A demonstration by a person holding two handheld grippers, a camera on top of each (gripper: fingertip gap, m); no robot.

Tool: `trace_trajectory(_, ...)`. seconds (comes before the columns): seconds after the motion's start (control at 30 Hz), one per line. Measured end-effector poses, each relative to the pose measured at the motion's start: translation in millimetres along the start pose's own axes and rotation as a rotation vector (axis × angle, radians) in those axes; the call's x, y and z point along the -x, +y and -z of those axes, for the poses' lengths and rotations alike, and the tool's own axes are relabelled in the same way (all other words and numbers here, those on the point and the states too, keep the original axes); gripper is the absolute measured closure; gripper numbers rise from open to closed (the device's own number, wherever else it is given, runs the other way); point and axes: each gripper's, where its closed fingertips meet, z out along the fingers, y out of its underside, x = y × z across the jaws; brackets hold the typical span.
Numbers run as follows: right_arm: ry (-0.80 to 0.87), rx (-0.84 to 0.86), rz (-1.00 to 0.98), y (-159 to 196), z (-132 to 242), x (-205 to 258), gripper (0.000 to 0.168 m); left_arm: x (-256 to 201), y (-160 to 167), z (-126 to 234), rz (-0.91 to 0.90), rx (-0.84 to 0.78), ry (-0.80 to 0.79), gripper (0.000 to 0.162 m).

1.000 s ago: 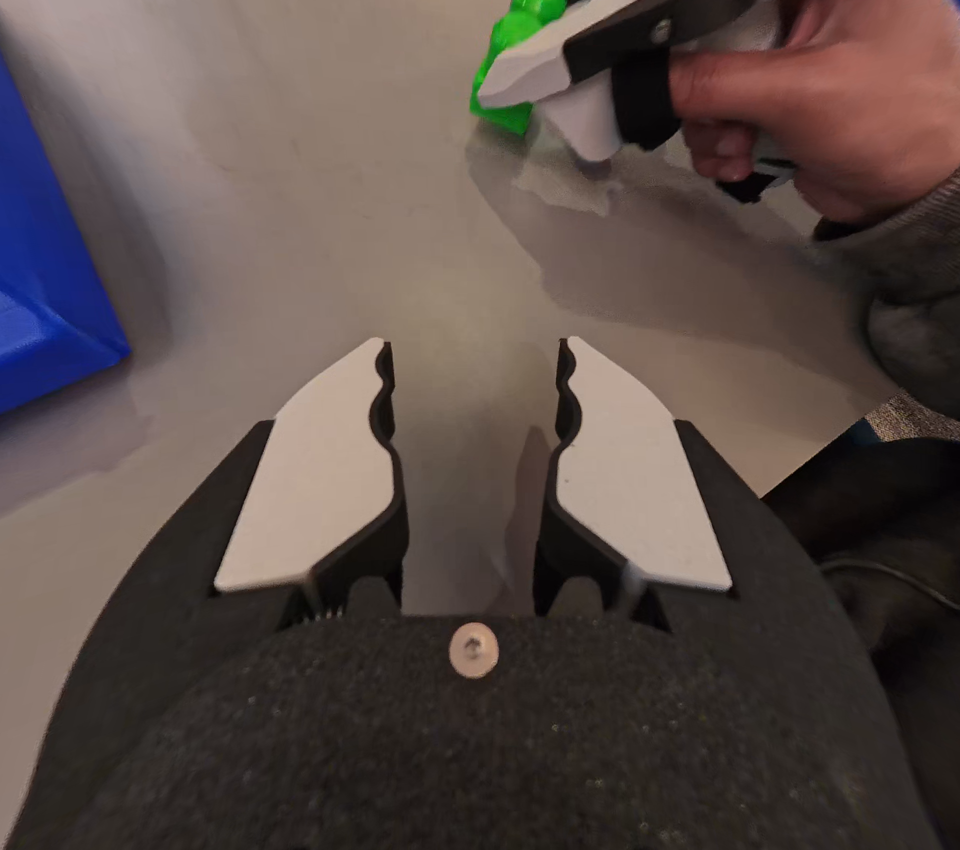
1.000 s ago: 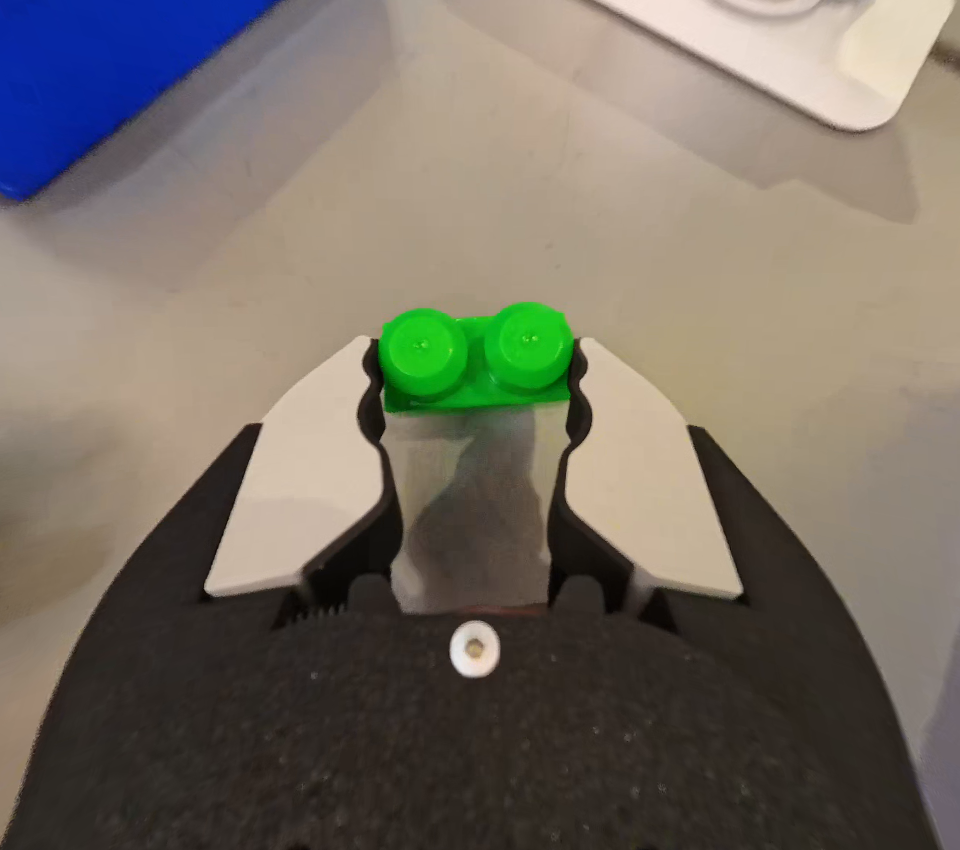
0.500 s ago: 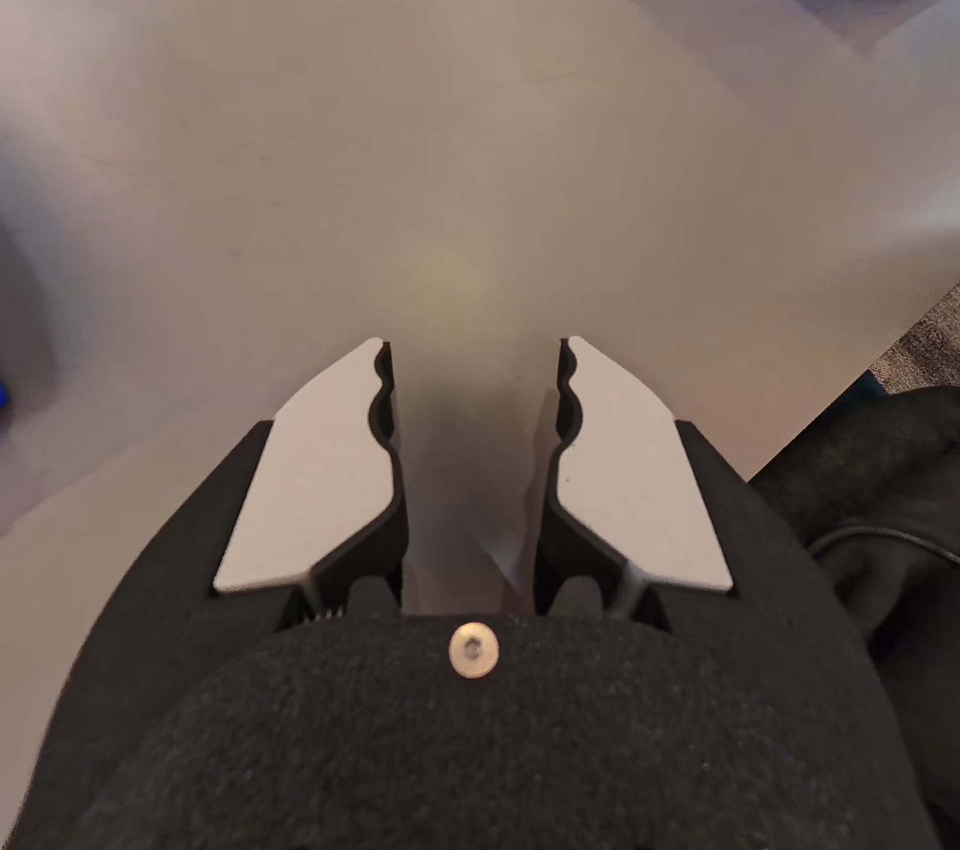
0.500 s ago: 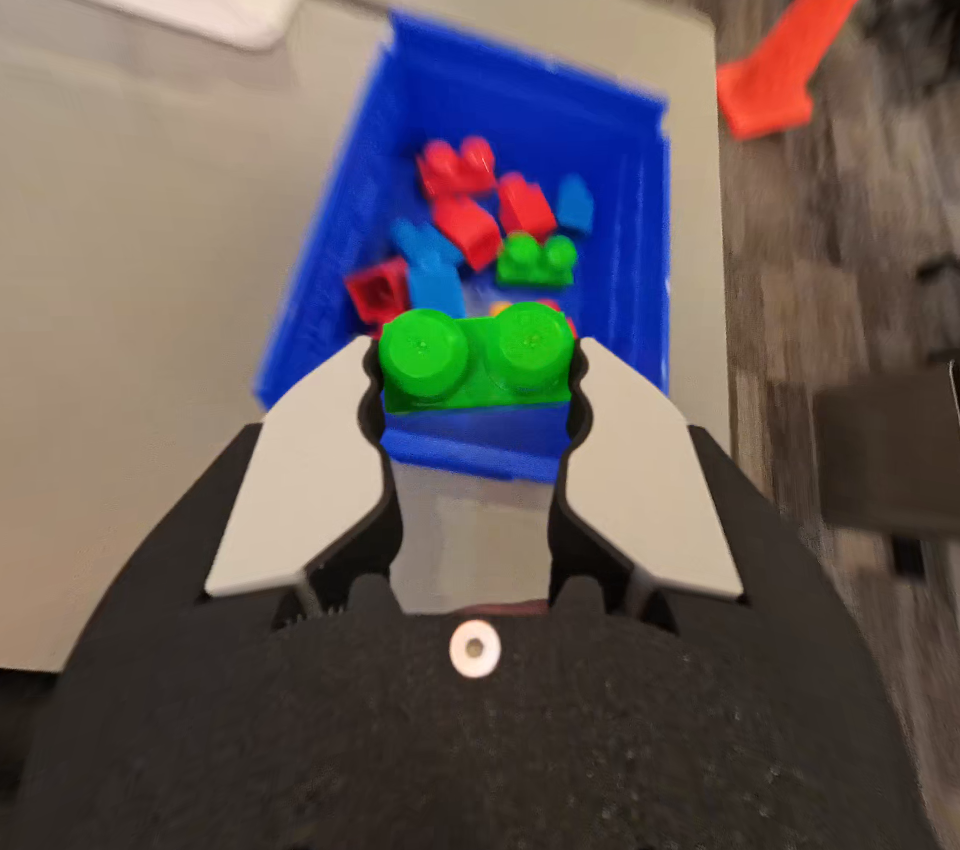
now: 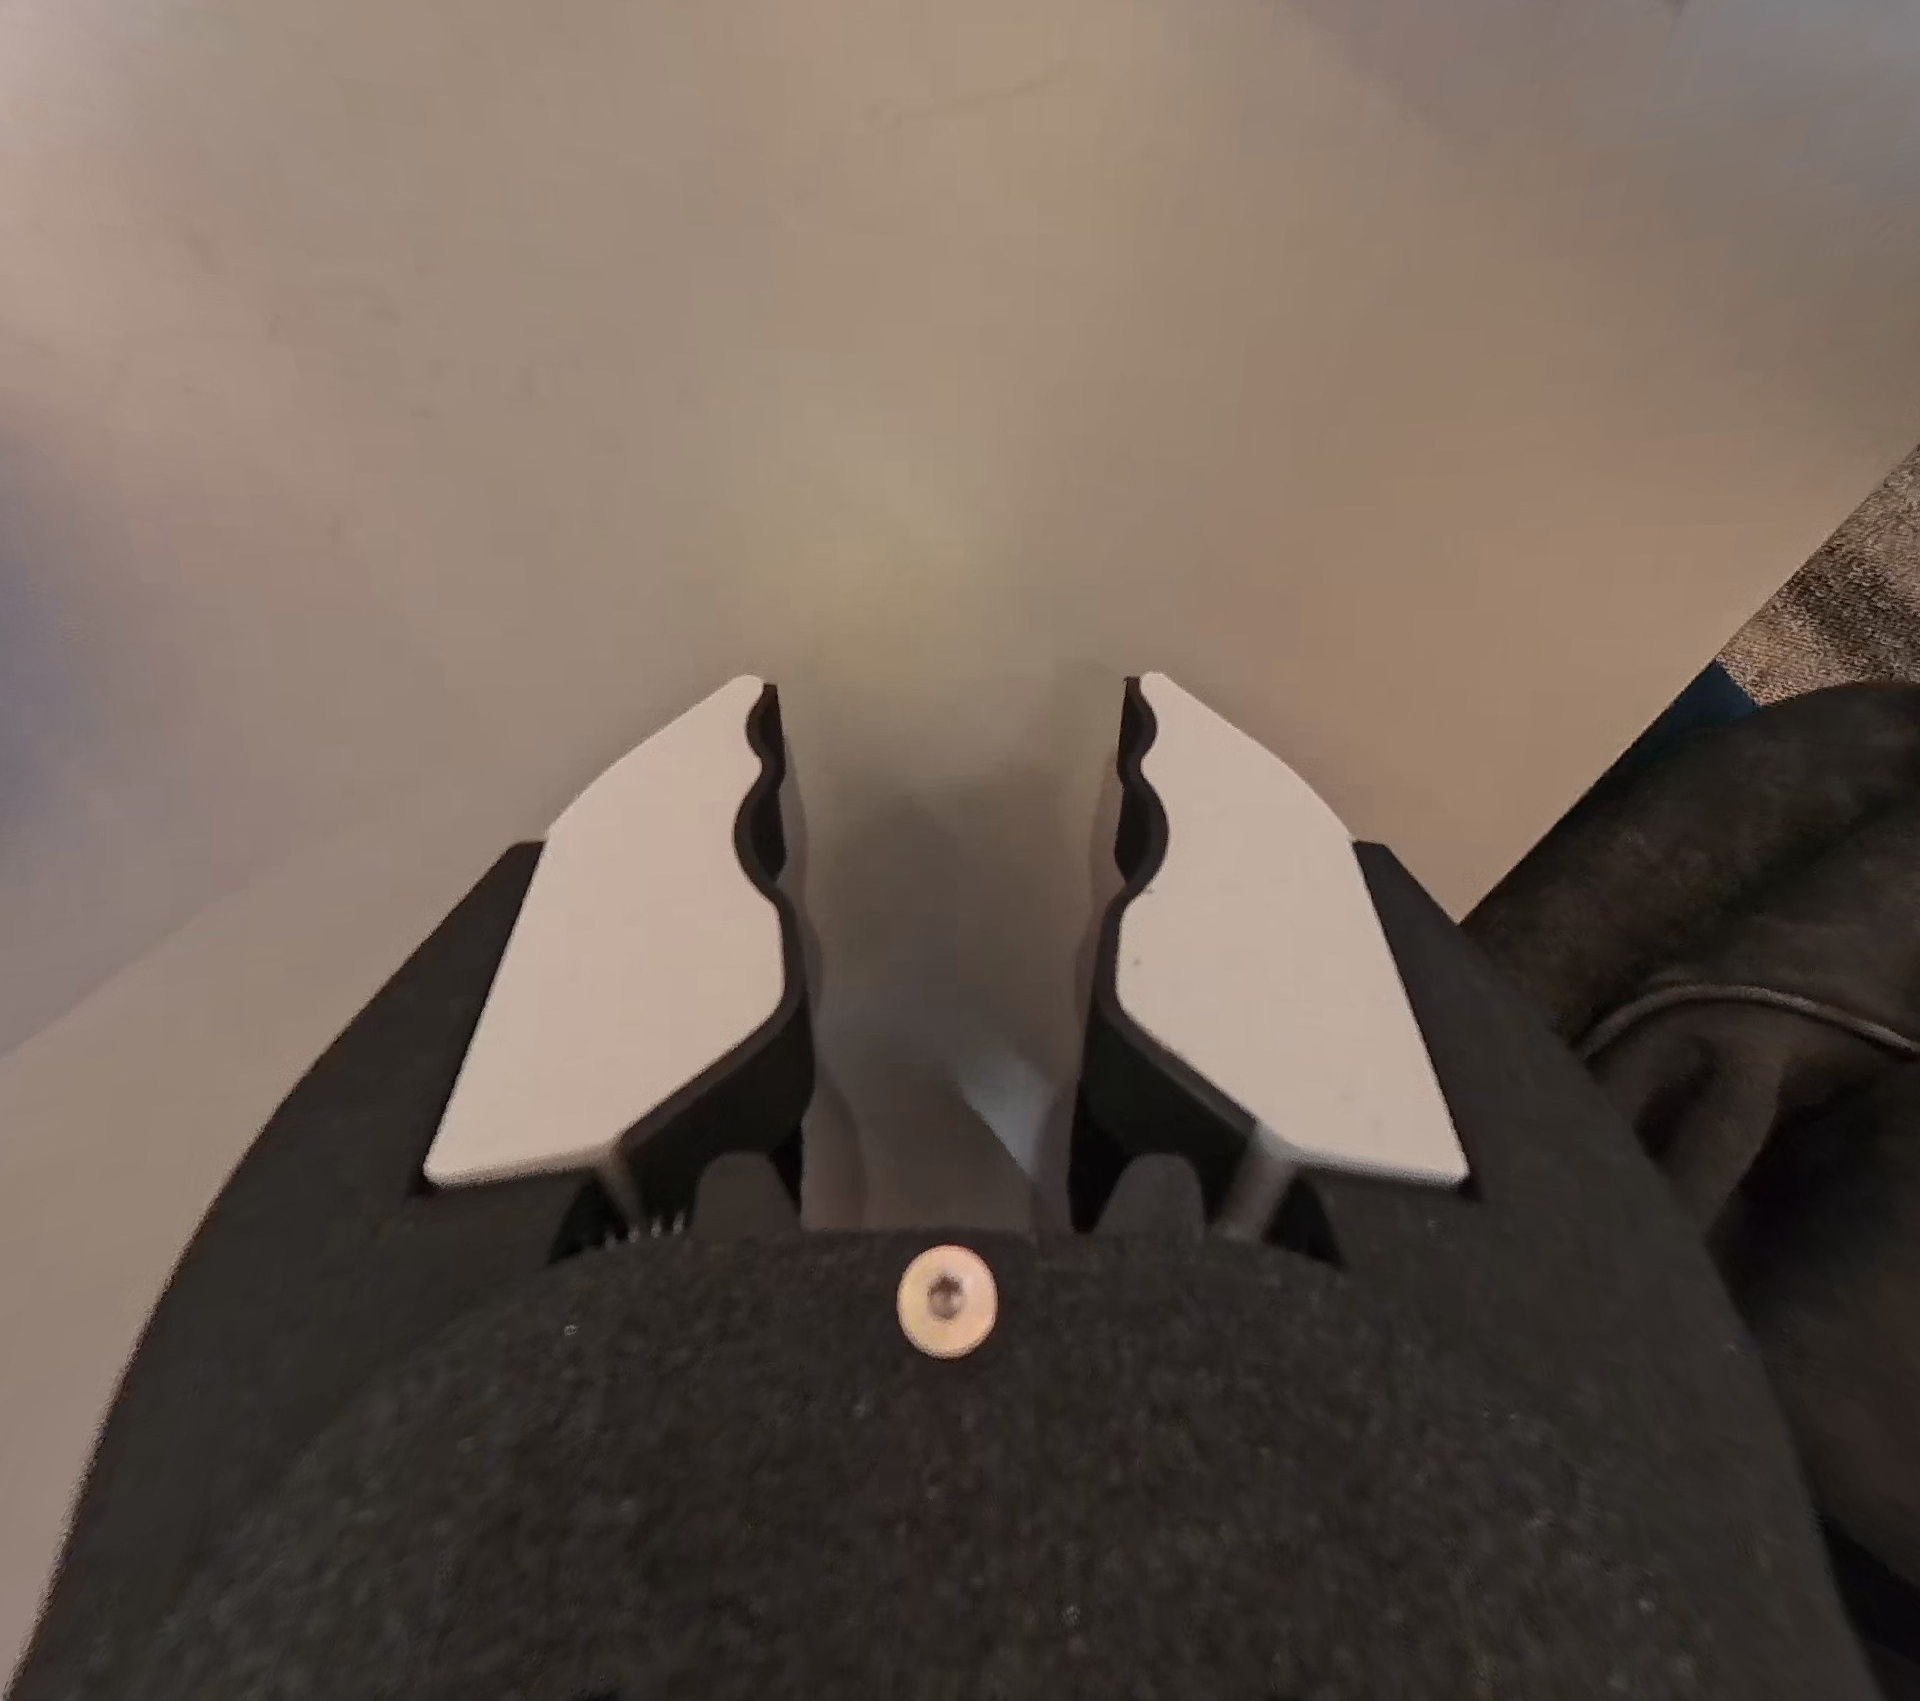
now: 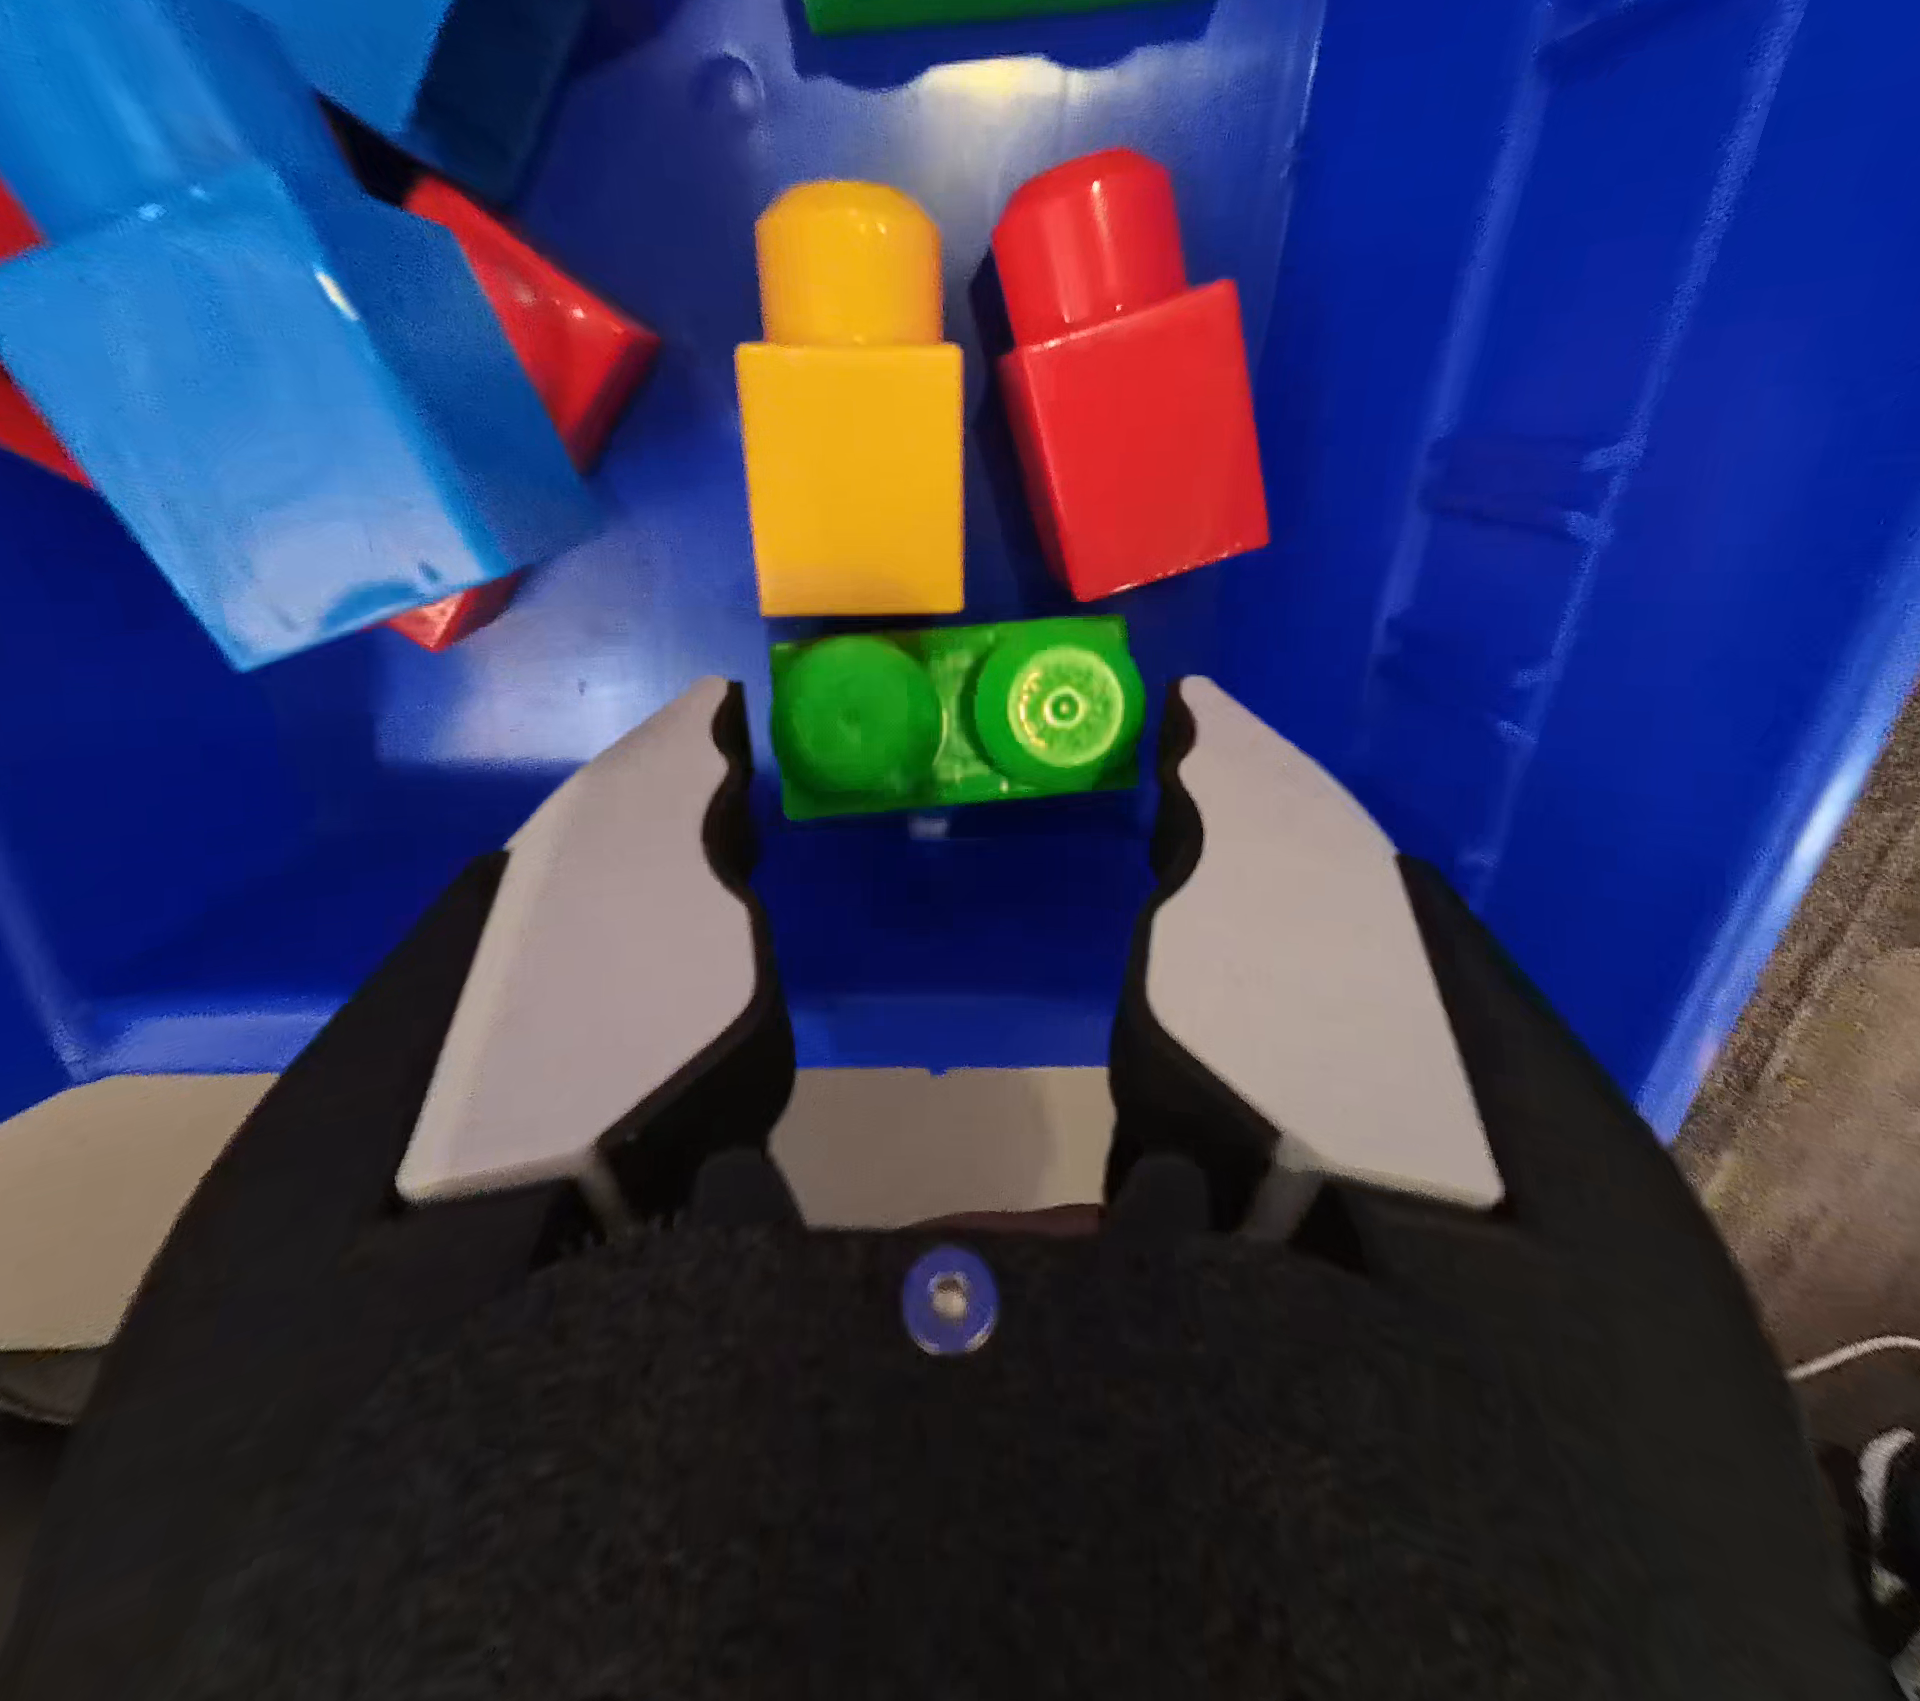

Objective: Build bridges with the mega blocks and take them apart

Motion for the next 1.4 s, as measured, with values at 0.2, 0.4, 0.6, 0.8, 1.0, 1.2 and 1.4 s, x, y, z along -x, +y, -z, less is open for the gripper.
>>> trace_trajectory(0.2,0.208,-0.465,0.158,-24,84,43,0.1,8,4,7,0.045,-0.01,0.005,0.1)
trace_trajectory(0.4,0.248,-0.77,0.327,-1,125,148,0.113,8,2,6,0.033,-0.011,-0.006,0.1)
trace_trajectory(0.6,-0.137,-0.899,0.399,26,99,253,0.113,6,2,1,0.004,0.003,-0.012,0.1)
trace_trajectory(0.8,-0.293,-1.008,0.462,52,80,289,0.114,15,4,-1,0.014,0.008,-0.029,0.1)
trace_trajectory(1.0,-0.326,-1.018,0.481,56,77,295,0.117,38,-15,27,0.02,-0.016,-0.044,0.099)
trace_trajectory(1.2,-0.418,-0.992,0.45,54,74,295,0.119,150,-55,96,-0.327,0.177,-0.158,0.106)
trace_trajectory(1.4,-0.512,-0.94,0.409,49,69,295,0.12,269,-89,74,-0.54,0.336,-0.027,0.114)
